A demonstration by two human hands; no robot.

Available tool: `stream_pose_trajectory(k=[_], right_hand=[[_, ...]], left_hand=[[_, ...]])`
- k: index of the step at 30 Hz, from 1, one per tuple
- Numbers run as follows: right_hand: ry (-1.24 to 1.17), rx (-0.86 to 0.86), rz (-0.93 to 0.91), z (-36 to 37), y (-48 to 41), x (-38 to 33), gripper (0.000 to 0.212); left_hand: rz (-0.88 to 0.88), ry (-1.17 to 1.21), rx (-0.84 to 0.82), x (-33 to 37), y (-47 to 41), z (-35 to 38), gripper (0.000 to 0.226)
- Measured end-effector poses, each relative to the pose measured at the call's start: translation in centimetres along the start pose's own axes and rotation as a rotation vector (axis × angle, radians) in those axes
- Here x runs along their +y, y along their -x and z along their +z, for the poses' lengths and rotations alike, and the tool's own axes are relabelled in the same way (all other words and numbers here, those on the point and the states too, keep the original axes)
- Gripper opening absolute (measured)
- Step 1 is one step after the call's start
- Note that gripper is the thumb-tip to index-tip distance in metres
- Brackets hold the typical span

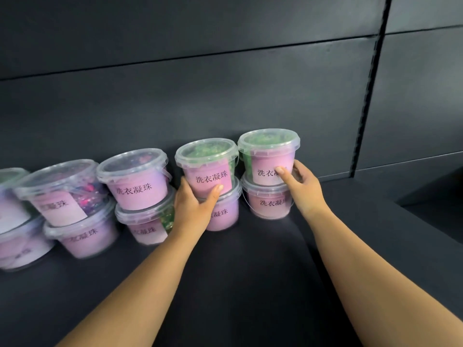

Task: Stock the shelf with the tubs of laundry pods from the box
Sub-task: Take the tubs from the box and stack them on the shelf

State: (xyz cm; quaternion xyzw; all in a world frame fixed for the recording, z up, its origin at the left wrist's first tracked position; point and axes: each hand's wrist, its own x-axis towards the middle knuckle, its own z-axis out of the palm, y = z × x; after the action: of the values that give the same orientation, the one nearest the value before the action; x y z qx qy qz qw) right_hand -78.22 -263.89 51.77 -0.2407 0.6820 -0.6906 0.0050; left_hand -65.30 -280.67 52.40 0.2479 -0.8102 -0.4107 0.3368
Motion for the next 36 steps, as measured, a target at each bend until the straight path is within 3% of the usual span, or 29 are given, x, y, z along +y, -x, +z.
stream_pose_trajectory(k=[3, 6, 12, 21, 24, 28, 36], right_hand=[[0.23, 0.116, 0.005, -0.3, 2.1, -0.9, 0.03], [0.347, 0.158, 0.034, -1.3, 5.2, -2.3, 0.024], [0.555, 0.205, 0.018, -3.6, 15.4, -7.5, 0.008], [0.904, 0.354, 0.343, -6.8, 37.7, -10.6, 0.017], [0.949, 0.435, 0.505, -7.8, 44.3, -10.0, 0.024], [0.928, 0.583, 0.632, -9.2, 51.0, -8.5, 0.016], [0.852, 0.669, 0.952, -15.7, 59.1, -1.3, 0.026]], left_hand=[[0.031, -0.115, 0.032, 0.7, 2.0, -0.5, 0.055], [0.108, -0.085, -0.023, 1.9, 5.1, -1.8, 0.055], [0.202, 0.109, -0.451, 5.0, 11.0, -3.1, 0.015], [0.381, 0.409, -0.871, 5.2, 24.7, -4.4, 0.023], [0.412, 0.384, -0.995, 3.8, 29.2, -3.7, 0.022], [0.431, 0.352, -1.073, 2.1, 33.3, -2.0, 0.017], [0.361, 0.175, -1.238, 1.5, 39.8, 4.9, 0.017]])
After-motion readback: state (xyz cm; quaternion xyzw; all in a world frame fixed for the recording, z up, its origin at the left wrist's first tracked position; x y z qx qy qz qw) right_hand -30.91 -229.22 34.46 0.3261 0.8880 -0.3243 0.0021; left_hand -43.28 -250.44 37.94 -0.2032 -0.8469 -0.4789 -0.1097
